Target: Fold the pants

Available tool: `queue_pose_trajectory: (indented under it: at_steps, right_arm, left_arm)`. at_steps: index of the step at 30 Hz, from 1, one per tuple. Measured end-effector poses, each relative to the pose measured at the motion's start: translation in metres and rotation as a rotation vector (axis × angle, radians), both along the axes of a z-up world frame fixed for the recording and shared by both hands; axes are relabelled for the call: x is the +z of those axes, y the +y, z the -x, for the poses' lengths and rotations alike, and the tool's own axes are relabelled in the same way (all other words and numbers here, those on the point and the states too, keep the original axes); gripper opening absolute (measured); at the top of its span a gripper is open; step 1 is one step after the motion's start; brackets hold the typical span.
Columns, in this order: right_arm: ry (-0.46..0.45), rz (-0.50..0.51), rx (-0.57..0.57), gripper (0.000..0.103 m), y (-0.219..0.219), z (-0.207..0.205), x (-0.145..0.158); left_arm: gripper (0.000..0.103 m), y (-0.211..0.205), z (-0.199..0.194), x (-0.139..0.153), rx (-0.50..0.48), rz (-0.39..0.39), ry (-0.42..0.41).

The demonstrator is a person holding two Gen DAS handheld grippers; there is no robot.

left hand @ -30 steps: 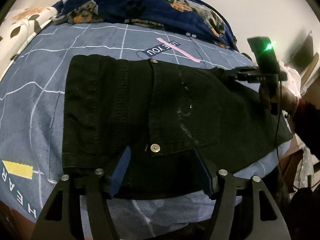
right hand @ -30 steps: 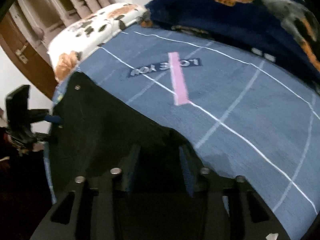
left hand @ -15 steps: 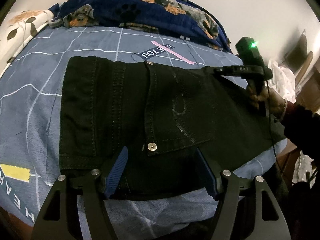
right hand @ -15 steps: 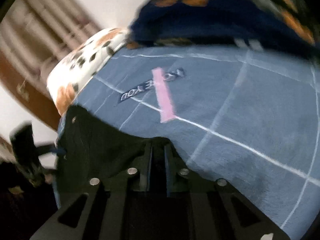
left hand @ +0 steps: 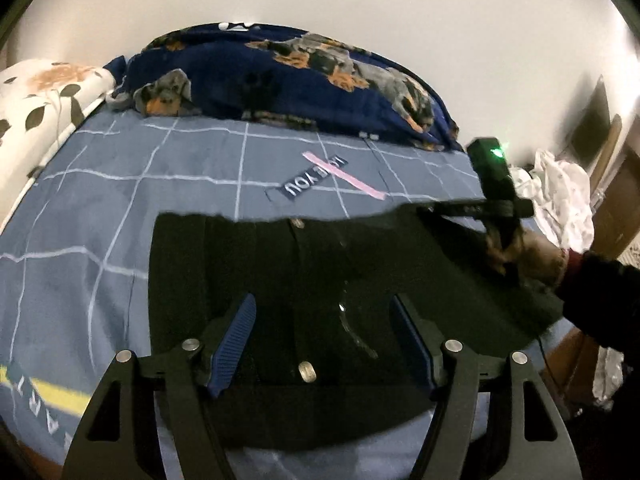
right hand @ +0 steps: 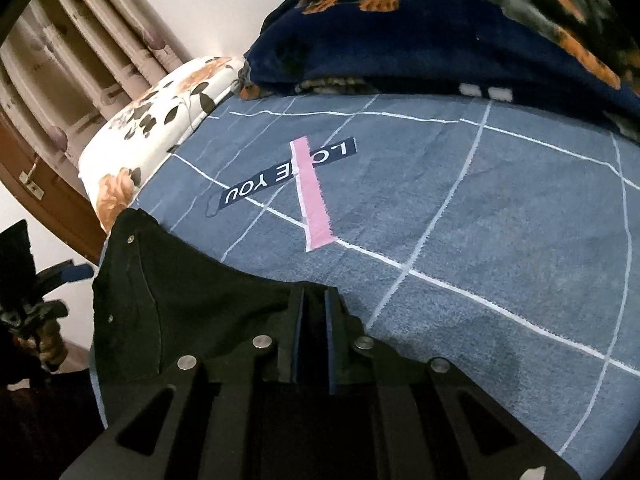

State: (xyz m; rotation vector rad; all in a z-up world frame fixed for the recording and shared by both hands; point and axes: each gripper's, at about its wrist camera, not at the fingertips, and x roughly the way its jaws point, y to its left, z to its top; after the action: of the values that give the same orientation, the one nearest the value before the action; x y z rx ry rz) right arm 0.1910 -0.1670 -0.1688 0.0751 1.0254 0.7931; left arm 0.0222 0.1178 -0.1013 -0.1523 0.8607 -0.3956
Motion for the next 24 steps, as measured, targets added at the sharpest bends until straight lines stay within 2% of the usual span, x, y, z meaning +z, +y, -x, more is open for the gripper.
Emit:
queue_pose_trajectory:
  at_steps: [2,3,4,6,8,10,16,17,18,19,21,24]
  right_arm:
    - [-0.007,0.004,-0.003,0.005,0.001,0.001,0.000]
    - [-0.016,0.011,-0.005,0.005,0.001,0.002,0.001]
    - [-0.020,0.014,-0.006,0.005,0.002,0.002,0.001]
    - [-0.029,0.021,-0.010,0.005,0.004,0.004,0.001]
    - [-0.037,0.026,-0.013,0.005,0.004,0.005,0.001]
    - [-0.038,0.026,-0.018,0.005,0.004,0.005,0.001]
    - [-0.044,0.031,-0.015,0.008,0.005,0.004,0.002]
    - [-0.036,0.019,-0.020,0.011,0.002,0.003,0.003]
    - [-0.037,0.017,-0.040,0.037,-0.001,0.002,0.004]
    - [-0.057,0.033,-0.097,0.054,-0.008,0.004,0.010]
    - [-0.096,-0.020,-0.176,0.054,-0.025,0.015,0.027]
    - [-0.146,-0.198,-0.321,0.054,-0.080,0.062,0.062]
  left_arm:
    - [0.070,0.008,-0.013,-0.011,0.059,-0.030,0.005]
    - [0.070,0.014,-0.022,-0.021,0.097,-0.031,0.045]
    - [0.070,0.022,-0.027,-0.032,0.118,0.015,0.092]
    - [0.059,0.031,-0.032,-0.043,0.158,0.054,0.132]
    - [0.058,0.024,-0.030,-0.045,0.150,-0.009,0.118]
    - [0.058,0.020,-0.029,-0.048,0.149,-0.041,0.113]
    - [0.058,0.020,-0.034,-0.048,0.146,-0.048,0.136]
    - [0.058,0.019,-0.033,-0.048,0.147,-0.053,0.131]
    - [0.058,0.017,-0.032,-0.048,0.146,-0.067,0.125]
    - [0.058,0.015,-0.033,-0.048,0.143,-0.083,0.121]
    - [0.058,0.013,-0.033,-0.048,0.141,-0.100,0.118]
    - [0.058,0.013,-0.033,-0.048,0.143,-0.097,0.123]
